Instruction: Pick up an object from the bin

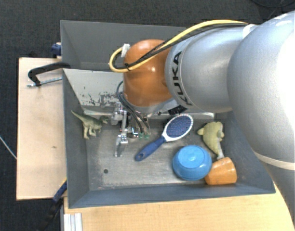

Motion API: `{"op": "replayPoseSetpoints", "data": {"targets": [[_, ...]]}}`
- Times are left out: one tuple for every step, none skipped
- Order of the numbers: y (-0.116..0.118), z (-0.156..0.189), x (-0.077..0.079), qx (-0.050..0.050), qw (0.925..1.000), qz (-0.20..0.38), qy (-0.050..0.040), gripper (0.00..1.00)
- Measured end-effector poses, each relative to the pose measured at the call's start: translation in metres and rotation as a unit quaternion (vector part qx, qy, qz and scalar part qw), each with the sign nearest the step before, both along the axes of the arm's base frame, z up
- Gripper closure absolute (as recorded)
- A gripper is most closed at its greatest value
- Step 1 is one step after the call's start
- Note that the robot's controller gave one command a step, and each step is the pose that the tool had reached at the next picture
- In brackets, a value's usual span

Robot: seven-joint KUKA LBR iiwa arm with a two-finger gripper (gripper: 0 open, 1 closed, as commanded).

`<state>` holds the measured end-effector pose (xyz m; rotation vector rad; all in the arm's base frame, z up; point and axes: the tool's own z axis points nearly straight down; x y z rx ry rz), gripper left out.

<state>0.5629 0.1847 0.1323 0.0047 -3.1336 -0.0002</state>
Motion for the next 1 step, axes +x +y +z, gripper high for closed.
{"op": "replayPoseSetpoints", "data": {"targets": [[-0.0888,-0.0129,0.0406,-0.001,0.9971,0.075,-0.0072,0.0]]}}
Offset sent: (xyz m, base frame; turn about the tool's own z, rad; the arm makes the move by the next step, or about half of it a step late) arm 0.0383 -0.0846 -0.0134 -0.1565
